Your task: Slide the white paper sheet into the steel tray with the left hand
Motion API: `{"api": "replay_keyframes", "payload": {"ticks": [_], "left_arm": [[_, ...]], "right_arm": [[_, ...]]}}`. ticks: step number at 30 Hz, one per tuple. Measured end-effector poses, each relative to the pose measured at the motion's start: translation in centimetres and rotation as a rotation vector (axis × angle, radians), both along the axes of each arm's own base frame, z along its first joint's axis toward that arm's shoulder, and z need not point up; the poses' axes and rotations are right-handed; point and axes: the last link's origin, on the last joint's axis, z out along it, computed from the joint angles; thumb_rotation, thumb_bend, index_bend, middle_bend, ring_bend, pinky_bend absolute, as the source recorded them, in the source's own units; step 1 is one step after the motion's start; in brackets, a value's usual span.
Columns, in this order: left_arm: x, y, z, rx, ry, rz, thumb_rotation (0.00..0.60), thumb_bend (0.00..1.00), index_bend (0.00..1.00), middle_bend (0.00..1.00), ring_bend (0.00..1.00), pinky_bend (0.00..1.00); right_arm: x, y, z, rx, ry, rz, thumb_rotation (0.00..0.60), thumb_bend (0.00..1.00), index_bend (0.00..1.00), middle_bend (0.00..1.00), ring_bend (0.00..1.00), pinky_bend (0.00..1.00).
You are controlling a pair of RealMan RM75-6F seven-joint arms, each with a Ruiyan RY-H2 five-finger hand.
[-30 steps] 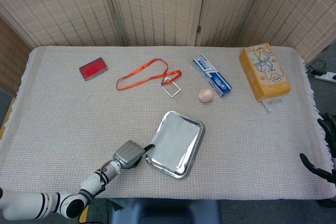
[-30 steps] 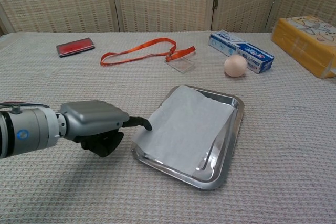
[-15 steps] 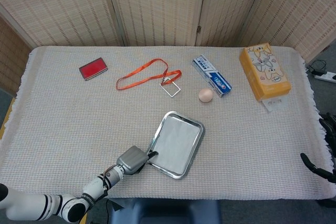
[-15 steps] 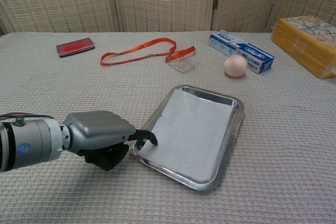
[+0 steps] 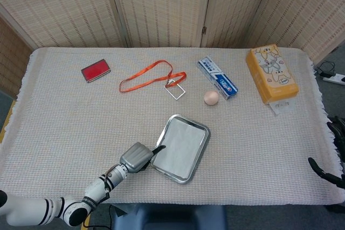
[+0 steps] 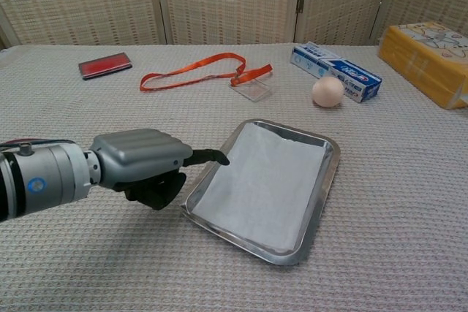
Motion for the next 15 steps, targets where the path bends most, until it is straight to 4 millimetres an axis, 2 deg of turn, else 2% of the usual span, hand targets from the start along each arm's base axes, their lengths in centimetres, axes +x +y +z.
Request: {"api": "replay_keyframes", "payload": {"ticks": [3, 4, 6, 7, 10, 13, 15], "left_arm": [[0.2, 0.1, 1.1, 0.036, -0.017, -0.01, 0.6, 0.98, 0.08, 1.0, 0.83, 1.0], [0.2, 0.2, 1.6, 0.051, -0.023, -0.013, 0.6, 0.96, 0.07, 1.0, 0.78, 0.98], [0.1, 0.3, 2.8, 0.094, -0.042, -0.017, 0.6, 0.91, 0.05, 0.94, 0.68, 0.89], [0.0, 0.3, 3.4, 0.116, -0.053, -0.015, 0.6, 0.87, 0.05, 0.87, 0.6, 0.79], [-0.9, 0.3, 5.8, 0.198, -0.09, 0.005, 0.6, 0.73, 0.04, 0.58, 0.35, 0.43], [-2.5, -0.2, 8.3, 0.287, -0.126, 0.046, 0.6, 0.59, 0.03, 0.36, 0.15, 0.19], [-4.1, -0.9, 10.0, 0.354, -0.141, 0.088, 0.6, 0.53, 0.03, 0.25, 0.06, 0.09]], "right_arm": [[0.0, 0.0, -0.1, 0.005, 0.001, 0.0, 0.6, 0.33, 0.0, 0.0, 0.0, 0.0], [0.0, -0.1, -0.2, 0.008, 0.002, 0.001, 0.6, 0.33, 0.0, 0.0, 0.0, 0.0], [0.0, 0.0, -0.3, 0.012, 0.005, 0.003, 0.6, 0.33, 0.0, 0.0, 0.0, 0.0], [0.1, 0.0, -0.3, 0.014, 0.006, 0.004, 0.6, 0.33, 0.0, 0.0, 0.0, 0.0], [0.1, 0.0, -0.6, 0.022, 0.012, 0.005, 0.6, 0.33, 0.0, 0.0, 0.0, 0.0], [0.2, -0.1, -1.0, 0.038, 0.026, 0.001, 0.6, 0.33, 0.0, 0.0, 0.0, 0.0], [0.2, -0.2, -1.5, 0.053, 0.039, -0.004, 0.6, 0.33, 0.0, 0.0, 0.0, 0.0]]}}
